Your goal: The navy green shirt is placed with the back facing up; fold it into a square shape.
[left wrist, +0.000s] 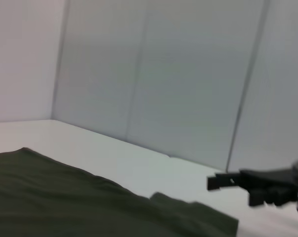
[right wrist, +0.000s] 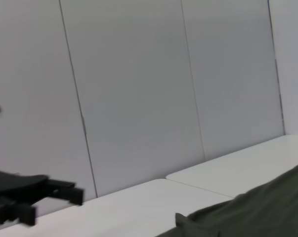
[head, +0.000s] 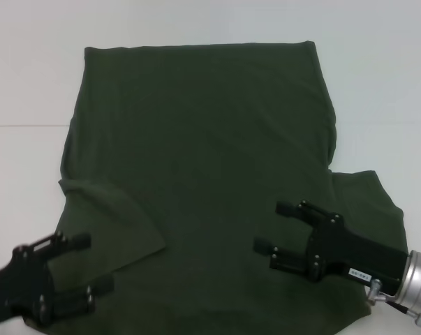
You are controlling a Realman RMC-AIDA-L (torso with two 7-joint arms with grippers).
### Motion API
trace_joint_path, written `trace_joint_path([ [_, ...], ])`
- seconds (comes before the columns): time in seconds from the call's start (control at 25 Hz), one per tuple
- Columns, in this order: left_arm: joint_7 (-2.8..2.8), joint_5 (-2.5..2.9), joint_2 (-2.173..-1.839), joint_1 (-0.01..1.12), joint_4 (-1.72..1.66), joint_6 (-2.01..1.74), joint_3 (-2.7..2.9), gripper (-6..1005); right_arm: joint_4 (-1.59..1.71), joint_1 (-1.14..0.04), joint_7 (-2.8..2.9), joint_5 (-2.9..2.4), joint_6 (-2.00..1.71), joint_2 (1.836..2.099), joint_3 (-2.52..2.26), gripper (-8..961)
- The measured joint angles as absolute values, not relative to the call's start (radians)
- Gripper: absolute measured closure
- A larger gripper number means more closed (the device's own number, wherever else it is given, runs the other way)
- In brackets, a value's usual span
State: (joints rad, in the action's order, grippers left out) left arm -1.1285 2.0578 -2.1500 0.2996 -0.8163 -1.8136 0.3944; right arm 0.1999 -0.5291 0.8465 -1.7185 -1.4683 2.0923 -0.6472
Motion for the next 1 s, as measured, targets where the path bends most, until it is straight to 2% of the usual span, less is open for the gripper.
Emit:
trace_joint_path([
  [0.16,-1.108,2.100,-2.162,0.279,-0.849,-1.805,0.395,139,0.238,-0.506,0.879,-1.721,-1.467,2.092,-0.653,38],
  [0.48,-1.101,2.137,-2.159,0.281,-0.859,-1.805,0.388,139,0.347,-0.473,1.037,-1.733,-1.472,2.092,-0.658,39],
  [0.8,-1.103,2.135,-2.156,0.297,-0.858,-1.811,0.393,140,0.760,-0.452,1.760,-1.951,-1.471,2.088,-0.660,39],
  [1.0,-1.105,2.140,-2.155,0.303,-0.858,-1.811,0.393,140,1.011,-0.492,2.167,-2.175,-1.520,2.082,-0.658,38],
])
